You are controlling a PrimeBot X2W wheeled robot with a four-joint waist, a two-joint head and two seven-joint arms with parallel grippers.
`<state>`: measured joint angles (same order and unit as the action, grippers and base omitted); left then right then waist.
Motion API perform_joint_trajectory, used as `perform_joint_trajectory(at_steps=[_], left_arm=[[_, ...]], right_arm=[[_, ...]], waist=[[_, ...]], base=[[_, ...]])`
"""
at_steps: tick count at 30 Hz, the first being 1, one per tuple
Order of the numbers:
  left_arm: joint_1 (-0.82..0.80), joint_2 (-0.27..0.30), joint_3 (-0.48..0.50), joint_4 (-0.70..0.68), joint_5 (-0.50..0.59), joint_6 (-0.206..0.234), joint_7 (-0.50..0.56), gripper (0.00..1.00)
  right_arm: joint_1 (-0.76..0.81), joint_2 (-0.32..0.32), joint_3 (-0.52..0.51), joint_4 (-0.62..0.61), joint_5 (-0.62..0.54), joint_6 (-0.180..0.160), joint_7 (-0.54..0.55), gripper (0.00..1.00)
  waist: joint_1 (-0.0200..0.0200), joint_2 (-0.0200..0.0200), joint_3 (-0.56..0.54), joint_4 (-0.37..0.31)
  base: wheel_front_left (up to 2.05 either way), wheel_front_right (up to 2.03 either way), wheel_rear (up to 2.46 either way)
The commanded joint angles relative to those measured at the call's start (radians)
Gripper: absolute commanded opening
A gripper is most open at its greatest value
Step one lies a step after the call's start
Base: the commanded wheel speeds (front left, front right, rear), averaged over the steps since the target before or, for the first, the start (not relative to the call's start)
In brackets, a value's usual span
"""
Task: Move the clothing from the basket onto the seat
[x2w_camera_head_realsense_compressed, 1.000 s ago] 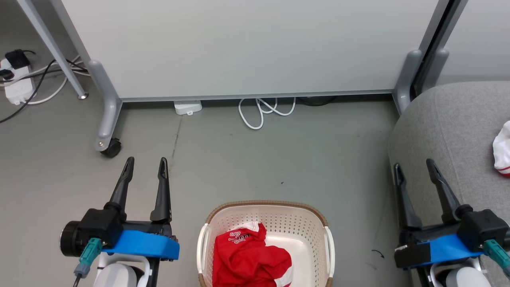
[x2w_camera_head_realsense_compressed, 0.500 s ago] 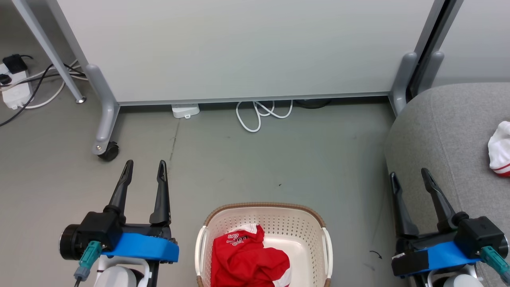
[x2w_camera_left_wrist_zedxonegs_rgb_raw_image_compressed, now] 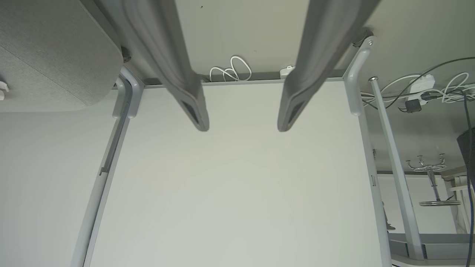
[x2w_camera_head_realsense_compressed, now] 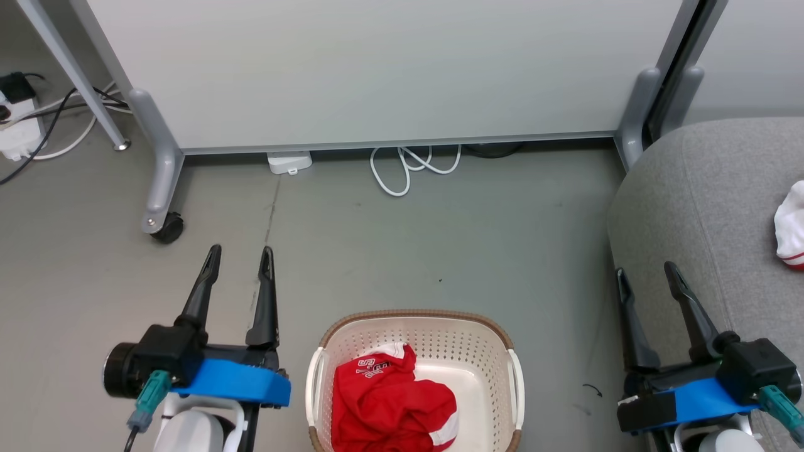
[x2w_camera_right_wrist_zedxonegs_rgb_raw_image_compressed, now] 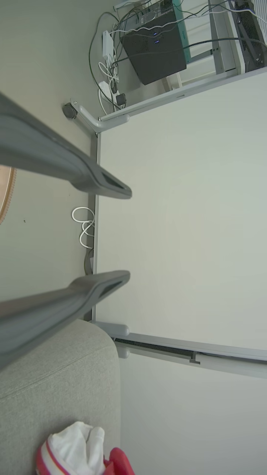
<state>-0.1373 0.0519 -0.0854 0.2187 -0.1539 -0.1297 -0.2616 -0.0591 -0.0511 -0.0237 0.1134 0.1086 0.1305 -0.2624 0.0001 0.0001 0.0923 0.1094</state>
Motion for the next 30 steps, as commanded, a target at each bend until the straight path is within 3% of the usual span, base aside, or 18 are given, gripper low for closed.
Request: perform_joint_trajectory(at_steps=[1,10,18,30], left_arm=[[-0.024,0.0,-0.01,0.005,0.003,-0.001,-0.005,1.0],[-0.133,0.059,-0.126,0.111,-0.019,-0.001,-0.005,1.0],[-0.271,0.108,-0.27,0.26,-0.053,-0.001,-0.005,1.0],[-0.476,0.147,-0.559,0.518,-0.037,-0.001,-0.005,1.0]], right_arm=[[-0.011,0.001,0.001,-0.004,0.007,0.0,-0.004,1.0],[-0.063,0.001,0.019,-0.013,-0.002,0.0,-0.004,1.0],[-0.14,0.001,0.034,-0.036,-0.017,0.0,-0.004,1.0],[-0.259,0.001,0.063,-0.065,-0.046,0.0,-0.004,1.0]], waist=[[-0.0001,-0.0001,0.008,-0.002],[-0.0001,-0.0001,0.074,-0.033],[-0.0001,-0.0001,0.198,-0.077],[-0.0001,-0.0001,0.388,-0.12]], base=[[0.0,0.0,0.0],[0.0,0.0,0.0],[0.0,0.0,0.0],[0.0,0.0,0.0]])
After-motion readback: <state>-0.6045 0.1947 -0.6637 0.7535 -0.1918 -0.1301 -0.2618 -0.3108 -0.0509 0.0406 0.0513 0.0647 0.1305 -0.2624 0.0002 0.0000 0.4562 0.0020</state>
